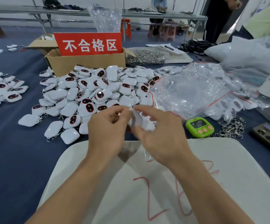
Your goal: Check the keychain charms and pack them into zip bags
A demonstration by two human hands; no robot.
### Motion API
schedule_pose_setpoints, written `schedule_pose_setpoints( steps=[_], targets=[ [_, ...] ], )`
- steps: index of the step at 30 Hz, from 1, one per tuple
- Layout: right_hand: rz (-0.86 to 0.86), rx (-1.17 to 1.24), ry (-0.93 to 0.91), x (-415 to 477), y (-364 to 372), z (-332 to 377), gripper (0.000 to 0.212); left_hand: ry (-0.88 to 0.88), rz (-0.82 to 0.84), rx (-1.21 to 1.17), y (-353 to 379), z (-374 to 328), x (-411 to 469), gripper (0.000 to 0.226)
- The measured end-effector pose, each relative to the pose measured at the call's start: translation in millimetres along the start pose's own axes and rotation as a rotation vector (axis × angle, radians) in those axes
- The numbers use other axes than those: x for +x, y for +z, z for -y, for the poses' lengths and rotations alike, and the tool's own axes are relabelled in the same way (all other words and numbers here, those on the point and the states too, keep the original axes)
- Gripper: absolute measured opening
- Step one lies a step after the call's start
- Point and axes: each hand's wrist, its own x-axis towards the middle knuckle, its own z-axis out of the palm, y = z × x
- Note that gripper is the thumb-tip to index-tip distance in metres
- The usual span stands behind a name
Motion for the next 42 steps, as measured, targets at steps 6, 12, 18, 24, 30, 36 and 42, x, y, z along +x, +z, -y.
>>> schedule_pose_setpoints(
  steps=[6, 12, 18, 24, 30, 36, 42],
  targets=[
    [0.061, 0.156, -0.031, 4, 2, -1, 0.031, 0.032, 0.057, -0.154, 0, -1, -2, 0.013],
    [0.108, 0.568, 0.230, 9, -7, 1, 0.010, 0.038, 0.083, -0.060, -2, 4, 3, 0.016],
    [0.281, 0.711, 0.354, 10, -11, -1, 0.020, 0.104, 0.125, -0.087, -2, 4, 1, 0.019],
    [0.336, 0.928, 0.419, 12, -17, 0, 0.026, 0.092, 0.245, -0.294, 0, -2, 0, 0.021],
    [0.288, 0.932, 0.412, 11, -12, -3, 0.033, 0.066, 0.274, -0.293, 0, 1, 0, 0.021],
    [0.313, 0.885, 0.407, 9, -8, -5, 0.025, 0.034, 0.243, -0.198, 2, 2, 0, 0.018],
    [0.397, 0.818, 0.373, 10, -7, -3, 0.027, 0.025, 0.149, -0.214, 1, 0, -2, 0.027]
  ],
)
